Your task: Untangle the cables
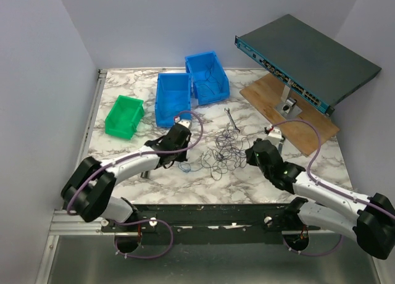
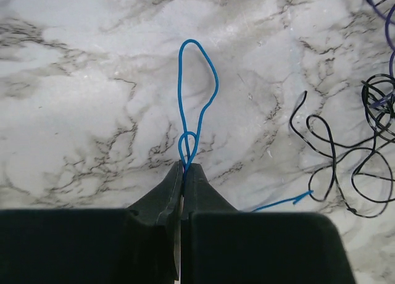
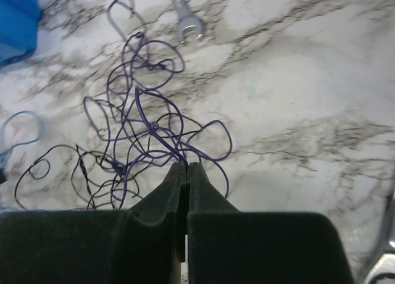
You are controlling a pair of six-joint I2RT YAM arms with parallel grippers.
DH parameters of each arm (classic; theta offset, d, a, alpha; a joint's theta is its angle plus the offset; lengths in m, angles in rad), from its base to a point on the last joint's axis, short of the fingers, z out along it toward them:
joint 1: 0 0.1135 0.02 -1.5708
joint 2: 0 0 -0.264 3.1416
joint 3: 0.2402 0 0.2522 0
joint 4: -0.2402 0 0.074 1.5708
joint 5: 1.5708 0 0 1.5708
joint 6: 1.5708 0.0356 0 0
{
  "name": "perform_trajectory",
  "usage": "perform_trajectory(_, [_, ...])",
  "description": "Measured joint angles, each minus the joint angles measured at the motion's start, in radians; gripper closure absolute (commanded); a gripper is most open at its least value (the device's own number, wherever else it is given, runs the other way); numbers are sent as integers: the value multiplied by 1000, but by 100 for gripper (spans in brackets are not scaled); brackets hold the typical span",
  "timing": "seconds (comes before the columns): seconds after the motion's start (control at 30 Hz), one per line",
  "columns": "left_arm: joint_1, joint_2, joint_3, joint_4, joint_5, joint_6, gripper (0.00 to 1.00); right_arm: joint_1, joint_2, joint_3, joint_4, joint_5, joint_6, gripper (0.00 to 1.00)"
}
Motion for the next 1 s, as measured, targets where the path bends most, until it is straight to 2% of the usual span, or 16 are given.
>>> perform_trajectory(0.17, [4, -218, -2, -70, -80, -48, 100, 0, -101, -21, -107, 159, 103, 99])
perform_trajectory(0.3, [16, -435, -3, -97, -171, -113, 100, 0, -178, -50, -140, 223, 131, 99])
perform_trajectory(0.4, [28, -523, -2, -101, -233, -142, 100, 0, -189, -66, -147, 235, 137, 99])
perform_trajectory(0.53, [57, -552, 23, -161, -329, -169, 100, 0, -186, -67, -170, 264, 164, 99])
perform_trajectory(0.63, [107, -577, 71, -241, -407, -209, 100, 0, -185, -67, -217, 305, 215, 99])
perform_trajectory(0.77, [217, -748, 56, -264, -464, -281, 100, 0, -192, -67, -268, 349, 278, 99])
perform_trajectory(0.9, [266, -892, 1, -258, -501, -339, 100, 0, -212, -67, -285, 364, 303, 99])
perform_trajectory(0.93, [268, -906, -14, -249, -505, -341, 100, 0, -216, -67, -283, 363, 299, 94])
perform_trajectory(0.97, [268, -909, -22, -243, -505, -340, 100, 0, -217, -68, -276, 355, 283, 84])
perform_trajectory(1.0, [268, -903, -33, -232, -497, -339, 100, -1, -218, -73, -249, 329, 246, 64])
